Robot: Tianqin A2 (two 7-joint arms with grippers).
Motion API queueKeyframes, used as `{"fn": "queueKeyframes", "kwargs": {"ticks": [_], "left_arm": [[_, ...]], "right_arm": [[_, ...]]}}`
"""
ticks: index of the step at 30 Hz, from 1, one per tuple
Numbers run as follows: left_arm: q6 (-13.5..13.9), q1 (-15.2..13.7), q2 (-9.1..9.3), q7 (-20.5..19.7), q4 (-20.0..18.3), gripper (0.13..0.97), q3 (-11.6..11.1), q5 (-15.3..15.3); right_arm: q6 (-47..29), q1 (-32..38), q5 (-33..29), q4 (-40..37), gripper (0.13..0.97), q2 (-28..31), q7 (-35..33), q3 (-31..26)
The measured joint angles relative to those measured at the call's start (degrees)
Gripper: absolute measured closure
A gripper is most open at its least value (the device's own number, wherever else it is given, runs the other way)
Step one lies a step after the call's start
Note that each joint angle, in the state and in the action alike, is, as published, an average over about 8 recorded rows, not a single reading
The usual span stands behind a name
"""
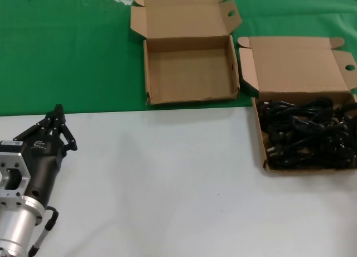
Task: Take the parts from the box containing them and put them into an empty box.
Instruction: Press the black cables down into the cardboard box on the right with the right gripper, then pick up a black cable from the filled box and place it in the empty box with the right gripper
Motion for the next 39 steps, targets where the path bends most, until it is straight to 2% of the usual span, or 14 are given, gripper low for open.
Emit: {"fn": "queueKeyframes", "kwargs": {"ticks": [2, 10, 19, 31, 39], "left_arm": [[0.0, 0.0, 0.00, 0.0, 0.0, 0.958, 0.0, 0.0], [0.0, 0.0, 0.00, 0.0, 0.0, 0.958, 0.0, 0.0], [0.0, 0.0, 0.00, 0.0, 0.0, 0.958, 0.0, 0.0], [0.0, 0.0, 0.00, 0.0, 0.0, 0.958, 0.0, 0.0], [0.0, 0.0, 0.00, 0.0, 0.0, 0.958, 0.0, 0.0]], "right_arm": [[0.0, -0.1, 0.0, 0.1, 0.648, 0.1, 0.0, 0.1], [0.0, -0.6, 0.2, 0.6, 0.819, 0.4, 0.4, 0.2], [-0.8, -0.8, 0.2, 3.3, 0.891, 1.6, 3.8, 0.3], [-2.5, 2.9, -1.1, 7.3, 0.892, 3.3, 8.4, 0.1], [-2.0, 7.4, -2.8, 9.0, 0.892, 1.2, 11.0, -0.9]]}}
